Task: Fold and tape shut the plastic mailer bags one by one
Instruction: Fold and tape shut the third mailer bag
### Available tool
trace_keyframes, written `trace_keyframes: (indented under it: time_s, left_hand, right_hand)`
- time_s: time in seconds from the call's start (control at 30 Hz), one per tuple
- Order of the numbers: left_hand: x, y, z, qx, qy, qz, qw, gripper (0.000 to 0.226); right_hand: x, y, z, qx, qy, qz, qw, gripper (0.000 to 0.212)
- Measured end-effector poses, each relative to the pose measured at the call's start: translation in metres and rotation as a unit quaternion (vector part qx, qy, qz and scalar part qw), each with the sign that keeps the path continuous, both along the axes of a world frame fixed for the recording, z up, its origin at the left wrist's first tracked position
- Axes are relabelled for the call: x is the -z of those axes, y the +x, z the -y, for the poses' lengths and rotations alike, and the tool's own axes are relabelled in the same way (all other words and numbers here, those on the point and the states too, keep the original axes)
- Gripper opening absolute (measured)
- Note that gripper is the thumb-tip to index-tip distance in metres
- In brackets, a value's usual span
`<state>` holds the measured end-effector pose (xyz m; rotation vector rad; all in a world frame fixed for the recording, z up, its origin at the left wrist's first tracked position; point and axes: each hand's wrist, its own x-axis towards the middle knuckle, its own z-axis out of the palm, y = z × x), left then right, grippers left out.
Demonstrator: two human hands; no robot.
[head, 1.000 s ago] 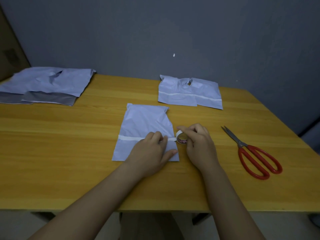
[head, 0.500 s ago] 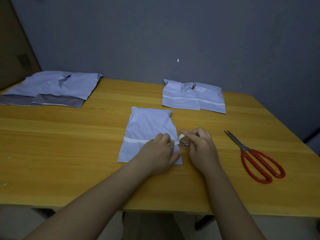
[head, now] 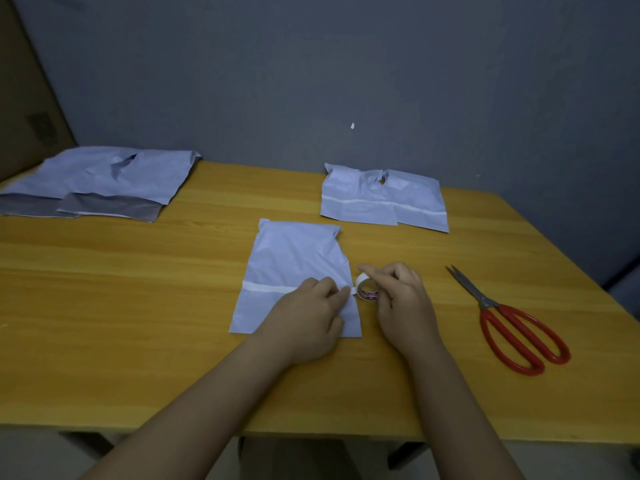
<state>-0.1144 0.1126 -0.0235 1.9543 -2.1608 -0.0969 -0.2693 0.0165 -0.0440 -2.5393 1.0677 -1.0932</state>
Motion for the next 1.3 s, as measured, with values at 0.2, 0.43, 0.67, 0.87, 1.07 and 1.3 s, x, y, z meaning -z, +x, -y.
trace_keyframes:
  time_s: [0.2,0.43,0.67,0.87,1.07,1.3]
  left_hand:
    - [-0.001,-0.017,0.001,-0.034,-0.009,0.087,0.996,0.064]
    - [-0.009,-0.019,0.005,-0.028,0.024,0.104,0.994,0.05]
    - [-0.004,-0.008,0.007,-0.04,0.028,-0.032,0.998,0.047]
    - [-0.013,-0.031,0.006,-0.036,0.011,0.14,0.989,0.039]
    - [-0.018,-0.049,0.012,-0.051,0.035,0.199,0.978,0.036]
    - [-0.031,-0.062,0.036,-0.046,0.062,0.214,0.974,0.03]
  right_hand:
    - [-0.001,0.003,-0.002,-0.005,-0.02,-0.017,1.0,0.05]
    - [0.0,0.002,-0.003,-0.01,-0.018,0.005,1.0,0.049]
    - [-0.005,0.001,-0.001,0.042,0.042,0.044,0.997,0.021]
    - [-0.009,-0.003,0.006,0.059,0.028,0.033,0.997,0.021]
    - [-0.022,0.001,0.023,0.01,-0.01,-0.052,0.999,0.024]
    - [-0.024,-0.011,0.038,-0.011,-0.006,-0.058,0.998,0.022]
